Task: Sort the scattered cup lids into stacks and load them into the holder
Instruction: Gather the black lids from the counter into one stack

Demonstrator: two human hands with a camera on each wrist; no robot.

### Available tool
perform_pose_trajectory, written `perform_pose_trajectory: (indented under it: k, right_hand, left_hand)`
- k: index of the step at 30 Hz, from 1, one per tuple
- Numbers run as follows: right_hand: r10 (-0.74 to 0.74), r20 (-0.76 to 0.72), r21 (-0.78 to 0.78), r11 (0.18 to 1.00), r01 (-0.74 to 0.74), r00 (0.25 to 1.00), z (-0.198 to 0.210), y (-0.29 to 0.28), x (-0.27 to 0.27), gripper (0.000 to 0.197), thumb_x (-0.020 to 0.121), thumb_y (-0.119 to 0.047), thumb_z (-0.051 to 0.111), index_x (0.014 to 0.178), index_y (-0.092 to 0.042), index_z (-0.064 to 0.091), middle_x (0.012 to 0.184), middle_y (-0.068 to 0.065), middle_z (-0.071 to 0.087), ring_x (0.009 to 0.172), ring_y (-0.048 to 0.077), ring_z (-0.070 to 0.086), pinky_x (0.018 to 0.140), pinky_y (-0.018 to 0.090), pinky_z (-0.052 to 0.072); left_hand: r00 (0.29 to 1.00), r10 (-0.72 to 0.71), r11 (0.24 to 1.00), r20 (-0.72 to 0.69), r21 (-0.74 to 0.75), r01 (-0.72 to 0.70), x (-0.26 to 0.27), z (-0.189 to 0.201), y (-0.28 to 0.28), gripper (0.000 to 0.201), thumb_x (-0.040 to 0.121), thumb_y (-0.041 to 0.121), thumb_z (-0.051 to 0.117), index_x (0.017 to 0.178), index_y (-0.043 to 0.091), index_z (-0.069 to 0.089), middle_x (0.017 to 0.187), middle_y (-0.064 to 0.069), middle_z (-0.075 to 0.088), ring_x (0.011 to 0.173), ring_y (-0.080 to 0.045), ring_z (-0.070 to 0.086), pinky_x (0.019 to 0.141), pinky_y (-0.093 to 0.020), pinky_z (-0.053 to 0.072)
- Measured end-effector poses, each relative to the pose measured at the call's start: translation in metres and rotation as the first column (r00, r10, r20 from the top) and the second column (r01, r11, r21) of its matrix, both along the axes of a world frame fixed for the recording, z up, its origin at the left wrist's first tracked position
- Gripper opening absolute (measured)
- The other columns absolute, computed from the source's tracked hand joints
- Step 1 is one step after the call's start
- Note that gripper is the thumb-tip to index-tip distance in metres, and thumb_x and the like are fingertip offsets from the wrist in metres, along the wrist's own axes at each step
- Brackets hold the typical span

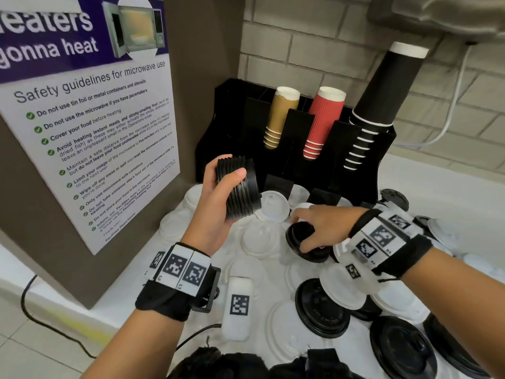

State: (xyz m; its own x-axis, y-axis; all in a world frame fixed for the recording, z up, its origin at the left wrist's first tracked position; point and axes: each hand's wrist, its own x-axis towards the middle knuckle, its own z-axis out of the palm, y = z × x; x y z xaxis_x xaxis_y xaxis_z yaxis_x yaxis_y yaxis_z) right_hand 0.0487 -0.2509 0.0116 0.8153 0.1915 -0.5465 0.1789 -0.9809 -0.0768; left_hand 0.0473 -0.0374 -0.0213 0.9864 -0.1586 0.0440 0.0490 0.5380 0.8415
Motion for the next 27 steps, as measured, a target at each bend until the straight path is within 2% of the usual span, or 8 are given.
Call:
perform_pose_trajectory:
  k: [4,7,9,10,14,22,26,27]
  right_hand:
    - [-0.089,0.055,0.388,0.92,0.061,0.995,0.036,-0.012,-0.004,0.052,0.078,-0.033,0.075,0.123,-0.033,0.05,0.111,-0.002,0.061,0.09,0.014,0.066,0.081,0.028,0.055]
    - [-0.185,0.091,0.729,0.681,0.061,0.978,0.052,-0.015,-0.01,0.049,0.078,-0.013,0.075,0.118,-0.03,0.052,0.11,-0.001,0.056,0.086,0.017,0.067,0.082,0.037,0.056]
    - [-0.17,0.094,0.844,0.536,0.012,0.981,0.055,-0.014,-0.016,0.052,0.078,-0.004,0.074,0.118,-0.028,0.051,0.11,-0.003,0.055,0.093,0.016,0.066,0.084,0.04,0.056]
    - [-0.148,0.109,0.861,0.508,-0.019,0.983,0.055,-0.013,-0.019,0.055,0.075,-0.004,0.075,0.118,-0.028,0.05,0.111,-0.005,0.055,0.098,0.015,0.065,0.085,0.038,0.057]
    - [-0.126,0.183,0.867,0.488,-0.099,0.975,0.047,-0.007,-0.029,0.058,0.067,-0.012,0.075,0.115,-0.031,0.048,0.115,-0.007,0.054,0.106,0.009,0.062,0.079,0.024,0.053]
    - [-0.172,0.242,0.85,0.512,-0.123,0.955,0.035,-0.019,-0.037,0.06,0.071,-0.016,0.081,0.118,-0.029,0.045,0.121,-0.003,0.051,0.108,0.015,0.06,0.083,0.038,0.057]
    - [-0.262,0.194,0.875,0.481,-0.047,0.945,0.033,-0.023,-0.044,0.074,0.06,-0.034,0.083,0.119,-0.029,0.039,0.121,0.002,0.05,0.11,0.014,0.059,0.083,0.034,0.057]
    - [-0.277,0.219,0.854,0.519,-0.047,0.936,0.033,-0.024,-0.047,0.073,0.058,-0.038,0.083,0.117,-0.026,0.041,0.118,0.002,0.052,0.107,0.013,0.059,0.082,0.031,0.057]
  left_hand:
    - [0.998,-0.061,0.997,-0.009,0.047,0.061,-0.003,0.001,-0.007,0.051,0.075,0.034,0.066,0.124,0.03,0.052,0.105,0.003,0.064,0.09,-0.015,0.067,0.072,-0.041,0.058]
    - [0.992,-0.125,0.99,-0.008,0.059,0.125,-0.007,0.001,-0.016,0.044,0.075,0.035,0.065,0.118,0.031,0.055,0.1,0.006,0.066,0.086,-0.012,0.067,0.068,-0.04,0.057]
    - [0.987,-0.163,0.985,-0.004,0.061,0.163,-0.01,0.003,-0.022,0.043,0.075,0.035,0.066,0.116,0.031,0.056,0.099,0.007,0.067,0.088,-0.012,0.068,0.067,-0.038,0.056]
    - [0.984,-0.176,0.982,-0.003,0.062,0.176,-0.012,0.004,-0.025,0.045,0.074,0.036,0.067,0.118,0.03,0.055,0.1,0.006,0.067,0.089,-0.013,0.068,0.068,-0.039,0.056]
    - [0.985,-0.17,0.984,0.002,0.055,0.17,-0.018,0.008,-0.038,0.059,0.073,0.037,0.069,0.128,0.026,0.049,0.114,-0.003,0.063,0.096,-0.019,0.067,0.071,-0.043,0.057]
    - [0.978,-0.207,0.976,0.027,0.073,0.204,-0.025,0.003,-0.056,0.057,0.075,0.035,0.068,0.128,0.031,0.048,0.121,-0.006,0.059,0.096,-0.017,0.067,0.07,-0.039,0.057]
    - [0.985,-0.167,0.984,0.047,0.073,0.163,-0.025,-0.001,-0.056,0.06,0.069,0.036,0.074,0.124,0.033,0.051,0.117,-0.002,0.061,0.096,-0.017,0.069,0.067,-0.036,0.056]
    - [0.989,-0.136,0.989,0.049,0.064,0.133,-0.023,-0.001,-0.054,0.055,0.071,0.034,0.073,0.122,0.032,0.052,0.116,-0.002,0.061,0.095,-0.017,0.068,0.065,-0.036,0.056]
